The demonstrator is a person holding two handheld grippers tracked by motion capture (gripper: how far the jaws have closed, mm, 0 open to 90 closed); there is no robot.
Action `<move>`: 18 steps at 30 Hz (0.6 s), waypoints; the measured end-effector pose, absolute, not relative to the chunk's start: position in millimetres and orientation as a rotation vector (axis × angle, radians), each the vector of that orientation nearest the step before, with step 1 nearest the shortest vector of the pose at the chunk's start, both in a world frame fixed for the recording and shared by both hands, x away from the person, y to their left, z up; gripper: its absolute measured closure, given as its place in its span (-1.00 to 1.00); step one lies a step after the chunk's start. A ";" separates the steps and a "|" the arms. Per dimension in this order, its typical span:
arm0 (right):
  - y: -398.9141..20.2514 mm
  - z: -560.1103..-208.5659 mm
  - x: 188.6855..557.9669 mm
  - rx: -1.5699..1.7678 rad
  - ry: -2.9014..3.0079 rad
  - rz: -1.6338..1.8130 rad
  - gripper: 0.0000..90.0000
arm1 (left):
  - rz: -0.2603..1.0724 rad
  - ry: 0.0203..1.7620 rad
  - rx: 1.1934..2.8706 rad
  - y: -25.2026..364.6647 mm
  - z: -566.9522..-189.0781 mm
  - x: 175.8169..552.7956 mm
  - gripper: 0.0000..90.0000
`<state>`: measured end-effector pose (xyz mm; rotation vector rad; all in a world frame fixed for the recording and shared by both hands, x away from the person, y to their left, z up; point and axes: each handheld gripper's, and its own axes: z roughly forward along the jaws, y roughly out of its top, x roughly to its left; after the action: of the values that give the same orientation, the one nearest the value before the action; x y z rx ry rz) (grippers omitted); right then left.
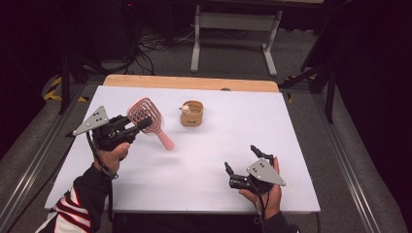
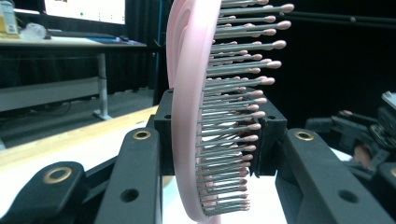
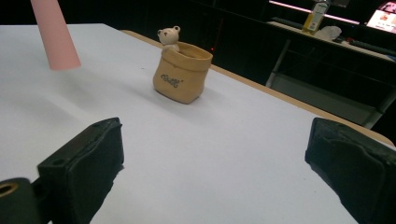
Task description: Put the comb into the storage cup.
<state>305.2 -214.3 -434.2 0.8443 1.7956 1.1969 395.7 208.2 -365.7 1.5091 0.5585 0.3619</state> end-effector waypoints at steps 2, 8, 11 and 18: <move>-218.3 -435.7 304.6 0.862 1.791 1.188 -0.88 | 0.384 0.560 1.517 206.7 -359.8 400.1 0.41; -224.3 -436.9 303.6 0.875 1.783 1.168 -0.87 | 0.410 0.567 1.501 201.9 -341.2 413.3 0.41; -225.0 -436.6 304.6 0.878 1.782 1.173 -0.87 | 0.422 0.562 1.505 196.4 -332.4 419.7 0.41; -225.6 -436.2 305.0 0.876 1.776 1.173 -0.86 | 0.431 0.549 1.511 181.1 -319.8 433.0 0.41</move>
<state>305.0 -225.6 -436.2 0.8756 1.7760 1.1727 433.0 181.1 -319.8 1.5112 0.5492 0.4309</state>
